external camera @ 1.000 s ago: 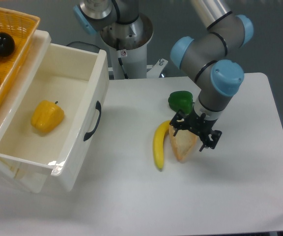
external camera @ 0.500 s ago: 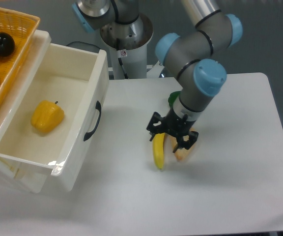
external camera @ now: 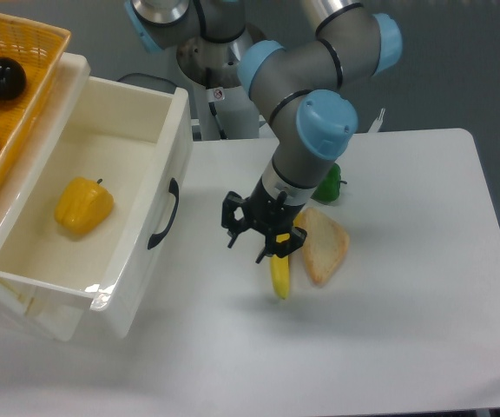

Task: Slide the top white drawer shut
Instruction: 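Move the gripper toward the front face of the open white drawer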

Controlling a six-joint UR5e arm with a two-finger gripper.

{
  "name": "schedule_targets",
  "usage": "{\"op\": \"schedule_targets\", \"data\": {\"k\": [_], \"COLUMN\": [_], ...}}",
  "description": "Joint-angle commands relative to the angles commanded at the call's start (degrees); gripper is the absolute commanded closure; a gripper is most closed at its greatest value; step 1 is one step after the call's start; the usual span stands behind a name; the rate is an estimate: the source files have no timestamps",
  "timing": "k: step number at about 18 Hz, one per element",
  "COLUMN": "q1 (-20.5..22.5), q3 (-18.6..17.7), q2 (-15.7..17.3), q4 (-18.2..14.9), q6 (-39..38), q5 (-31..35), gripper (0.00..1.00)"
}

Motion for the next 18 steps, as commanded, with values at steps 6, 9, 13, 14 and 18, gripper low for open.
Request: {"op": "schedule_targets", "data": {"k": [6, 9, 13, 14, 18], "q1": [0.0, -0.1, -0.2, -0.5, -1.3], "q3": [0.1, 0.1, 0.1, 0.1, -0.1], "q2": [0.3, 0.3, 0.5, 0.6, 0.8], "q4": [-2.2, -2.3, -3.6, -4.0, -4.4], "q6": [0.0, 0.0, 0.0, 0.0, 0.0], "q5": [0.0, -0.3, -1.0, -1.0, -1.1], "gripper": [0.76, 0.78, 0.82, 0.83, 0.86]}}
